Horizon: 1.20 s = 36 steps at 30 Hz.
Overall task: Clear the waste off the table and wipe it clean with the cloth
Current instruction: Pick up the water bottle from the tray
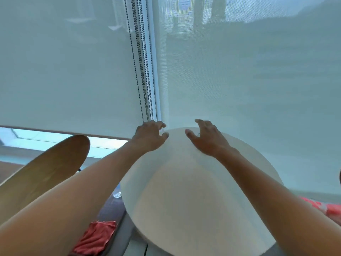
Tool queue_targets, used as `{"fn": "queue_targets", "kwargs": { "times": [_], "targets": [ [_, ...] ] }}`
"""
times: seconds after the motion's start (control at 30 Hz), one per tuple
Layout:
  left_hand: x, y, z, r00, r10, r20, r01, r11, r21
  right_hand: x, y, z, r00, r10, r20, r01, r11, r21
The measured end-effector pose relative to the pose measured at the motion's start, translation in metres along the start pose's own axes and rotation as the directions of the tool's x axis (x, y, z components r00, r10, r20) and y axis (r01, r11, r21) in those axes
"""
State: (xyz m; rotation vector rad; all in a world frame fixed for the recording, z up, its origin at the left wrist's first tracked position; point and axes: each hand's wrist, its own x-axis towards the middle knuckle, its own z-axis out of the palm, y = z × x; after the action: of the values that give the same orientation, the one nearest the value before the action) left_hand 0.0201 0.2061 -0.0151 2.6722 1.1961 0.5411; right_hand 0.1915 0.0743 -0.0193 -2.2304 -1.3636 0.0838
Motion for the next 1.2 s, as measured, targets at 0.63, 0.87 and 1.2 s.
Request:
{"fn": "queue_targets", "kwargs": {
  "times": [0.63,0.87,1.2],
  "targets": [
    [-0.083,-0.180,-0.066,0.963,-0.257,-0.083,0.252,0.965,-0.068,-0.019,-0.180,0.116,0.943,-0.302,0.142,0.294,0.953,0.073],
    [-0.093,-0.258,-0.058,0.944,-0.325,-0.047,0.319,0.942,-0.100,-0.014,-0.239,0.178,0.933,-0.311,0.183,0.300,0.950,0.083],
    [-0.100,-0.346,-0.006,0.920,-0.374,0.120,0.391,0.903,-0.179,-0.017,-0.268,0.283,0.930,-0.116,0.348,0.052,0.981,0.188]
  ]
}}
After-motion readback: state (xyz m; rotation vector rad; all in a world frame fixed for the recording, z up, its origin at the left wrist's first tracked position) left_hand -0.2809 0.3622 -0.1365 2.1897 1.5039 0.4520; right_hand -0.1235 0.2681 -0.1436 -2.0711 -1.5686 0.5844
